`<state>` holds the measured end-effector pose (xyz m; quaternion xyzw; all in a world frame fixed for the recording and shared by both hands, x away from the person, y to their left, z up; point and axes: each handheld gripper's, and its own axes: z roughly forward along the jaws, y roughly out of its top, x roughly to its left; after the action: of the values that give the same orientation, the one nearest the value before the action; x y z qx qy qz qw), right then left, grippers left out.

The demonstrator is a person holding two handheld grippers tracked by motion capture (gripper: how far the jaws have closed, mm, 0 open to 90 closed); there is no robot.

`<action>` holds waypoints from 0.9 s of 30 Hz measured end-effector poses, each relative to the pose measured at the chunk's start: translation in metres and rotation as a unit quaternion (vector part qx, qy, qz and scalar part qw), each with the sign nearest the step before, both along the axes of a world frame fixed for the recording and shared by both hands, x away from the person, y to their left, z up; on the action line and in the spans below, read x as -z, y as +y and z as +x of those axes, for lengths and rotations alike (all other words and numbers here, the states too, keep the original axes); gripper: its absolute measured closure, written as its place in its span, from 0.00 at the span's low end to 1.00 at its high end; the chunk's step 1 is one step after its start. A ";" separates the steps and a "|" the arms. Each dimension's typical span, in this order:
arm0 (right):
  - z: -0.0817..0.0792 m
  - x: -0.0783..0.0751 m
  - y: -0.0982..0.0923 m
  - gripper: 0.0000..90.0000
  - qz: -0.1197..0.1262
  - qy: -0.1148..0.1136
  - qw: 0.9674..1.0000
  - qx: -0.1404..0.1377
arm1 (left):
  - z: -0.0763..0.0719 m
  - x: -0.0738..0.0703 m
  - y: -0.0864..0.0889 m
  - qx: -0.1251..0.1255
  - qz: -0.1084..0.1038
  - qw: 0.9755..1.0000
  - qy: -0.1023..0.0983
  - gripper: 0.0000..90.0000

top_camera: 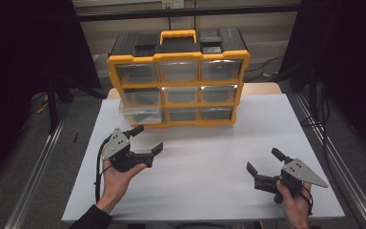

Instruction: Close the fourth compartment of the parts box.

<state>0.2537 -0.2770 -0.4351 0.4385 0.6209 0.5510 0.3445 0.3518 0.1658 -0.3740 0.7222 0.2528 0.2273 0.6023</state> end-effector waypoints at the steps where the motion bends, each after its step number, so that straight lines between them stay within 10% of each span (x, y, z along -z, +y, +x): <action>1: 0.000 0.000 0.000 0.00 -0.001 -0.001 1.000 -0.001 | 0.000 0.000 0.000 -0.001 -0.001 1.000 0.002 0.14; 27: 0.000 0.000 0.000 0.00 -0.001 -0.001 1.000 -0.003 | 0.016 -0.002 0.016 -0.001 -0.014 1.000 0.019 0.78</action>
<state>0.2533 -0.2765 -0.4352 0.4361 0.6224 0.5516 0.3438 0.3677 0.1821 -0.3718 0.7180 0.2680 0.2101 0.6071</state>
